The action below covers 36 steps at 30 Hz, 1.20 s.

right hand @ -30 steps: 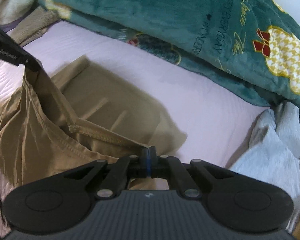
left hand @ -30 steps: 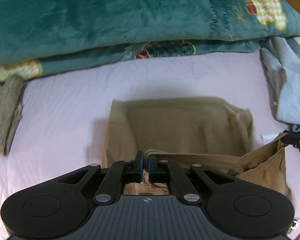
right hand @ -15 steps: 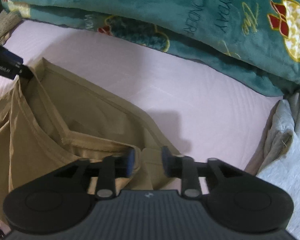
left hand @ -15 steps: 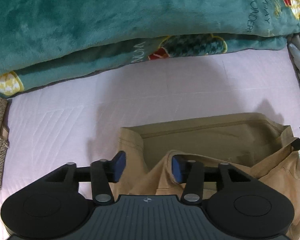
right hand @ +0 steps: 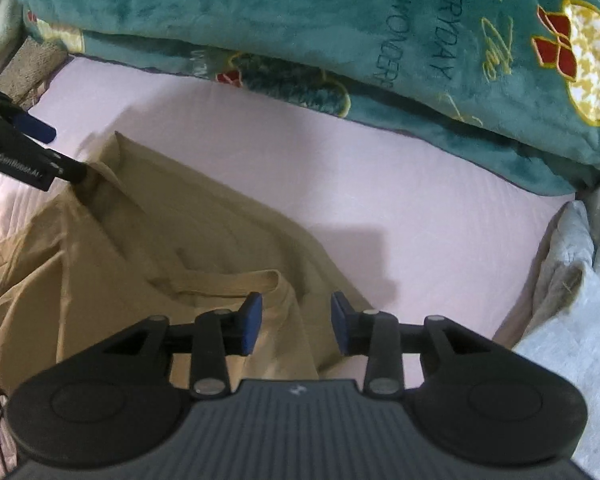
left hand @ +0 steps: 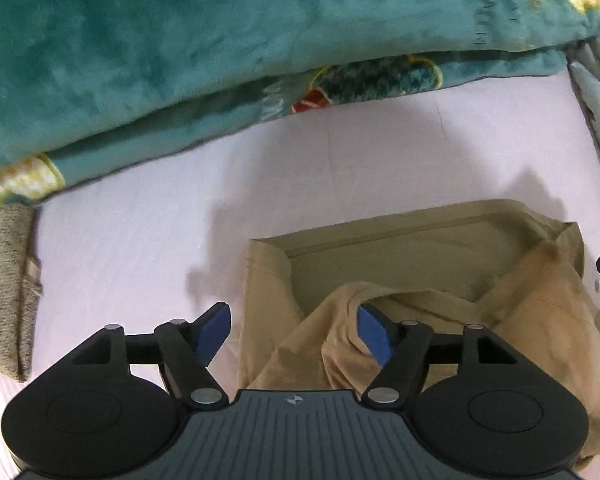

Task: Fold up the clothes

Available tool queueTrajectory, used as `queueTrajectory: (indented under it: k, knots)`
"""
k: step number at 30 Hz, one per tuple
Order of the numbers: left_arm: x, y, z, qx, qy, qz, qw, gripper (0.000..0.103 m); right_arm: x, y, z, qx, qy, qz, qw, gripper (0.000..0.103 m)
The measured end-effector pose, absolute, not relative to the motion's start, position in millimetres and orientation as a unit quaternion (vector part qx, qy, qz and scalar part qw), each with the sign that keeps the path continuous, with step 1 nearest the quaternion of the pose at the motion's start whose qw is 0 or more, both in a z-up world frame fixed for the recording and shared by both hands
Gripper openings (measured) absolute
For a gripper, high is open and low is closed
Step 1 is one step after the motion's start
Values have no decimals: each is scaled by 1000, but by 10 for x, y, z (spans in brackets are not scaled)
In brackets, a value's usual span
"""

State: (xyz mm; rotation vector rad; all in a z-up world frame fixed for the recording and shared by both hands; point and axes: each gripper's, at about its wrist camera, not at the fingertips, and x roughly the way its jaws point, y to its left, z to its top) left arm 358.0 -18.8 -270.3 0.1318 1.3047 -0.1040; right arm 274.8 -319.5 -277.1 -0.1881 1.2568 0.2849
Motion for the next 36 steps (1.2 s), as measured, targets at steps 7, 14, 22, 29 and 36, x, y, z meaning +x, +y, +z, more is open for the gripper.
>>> queueTrajectory:
  k: [7, 14, 22, 29, 36]
  knots:
    - [3125, -190, -2454, 24, 598, -22, 801, 73, 2347, -3223, -2710, -57, 559, 101, 821, 37]
    - [1999, -300, -1902, -1, 598, -35, 801, 73, 1497, -3671, -2557, 7, 535, 25, 844, 43]
    - [745, -1337, -2095, 34, 594, -107, 796, 75, 798, -4120, -2859, -5, 561, -5, 828, 53]
    - [581, -1965, -2748, 35, 607, -131, 783, 75, 254, -4519, -3144, 7, 581, -32, 813, 54]
    - [541, -2022, -2790, 56, 613, -124, 779, 75, 294, -4795, -3531, 125, 585, -50, 800, 55]
